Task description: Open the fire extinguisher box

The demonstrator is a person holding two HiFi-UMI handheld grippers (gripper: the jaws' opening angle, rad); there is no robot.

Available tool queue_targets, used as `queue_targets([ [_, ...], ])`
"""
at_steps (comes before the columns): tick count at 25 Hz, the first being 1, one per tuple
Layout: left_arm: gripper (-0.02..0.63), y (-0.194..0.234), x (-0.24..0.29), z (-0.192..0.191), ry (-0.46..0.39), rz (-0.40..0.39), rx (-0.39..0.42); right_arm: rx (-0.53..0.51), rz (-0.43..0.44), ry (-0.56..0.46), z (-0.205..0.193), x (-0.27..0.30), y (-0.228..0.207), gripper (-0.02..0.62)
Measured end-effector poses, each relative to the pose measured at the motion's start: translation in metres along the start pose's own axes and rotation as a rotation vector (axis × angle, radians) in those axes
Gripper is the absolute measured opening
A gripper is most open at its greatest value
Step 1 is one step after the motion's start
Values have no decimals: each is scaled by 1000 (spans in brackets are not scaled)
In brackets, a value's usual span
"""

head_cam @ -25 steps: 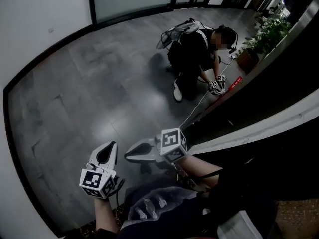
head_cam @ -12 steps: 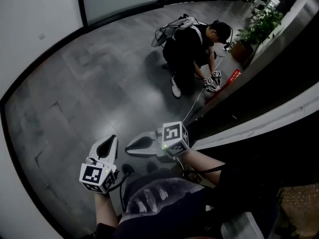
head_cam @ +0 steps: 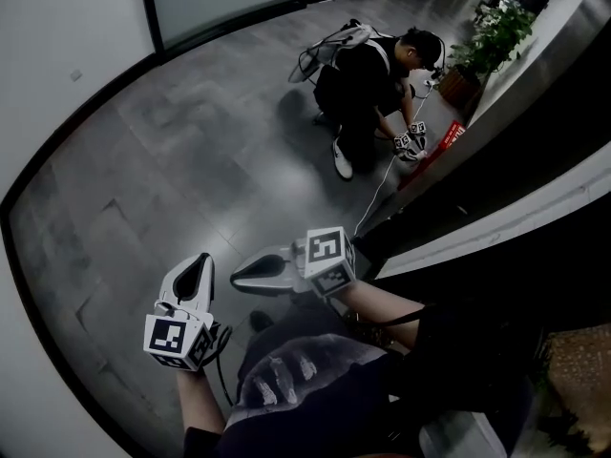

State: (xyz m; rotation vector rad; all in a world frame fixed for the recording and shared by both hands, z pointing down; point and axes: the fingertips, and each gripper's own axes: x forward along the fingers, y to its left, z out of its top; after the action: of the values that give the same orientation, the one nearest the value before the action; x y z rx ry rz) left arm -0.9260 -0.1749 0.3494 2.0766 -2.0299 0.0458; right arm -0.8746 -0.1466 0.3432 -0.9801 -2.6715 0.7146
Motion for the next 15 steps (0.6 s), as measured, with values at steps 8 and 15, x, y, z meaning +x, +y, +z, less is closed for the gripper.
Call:
queue_targets([
  [8,3,71,-17,-9,-7,53,-75,110,-30,-9,13,61,-41,0],
  [15,3,96,1,0,36,99,-66,184,72,11,15,84,-72,0],
])
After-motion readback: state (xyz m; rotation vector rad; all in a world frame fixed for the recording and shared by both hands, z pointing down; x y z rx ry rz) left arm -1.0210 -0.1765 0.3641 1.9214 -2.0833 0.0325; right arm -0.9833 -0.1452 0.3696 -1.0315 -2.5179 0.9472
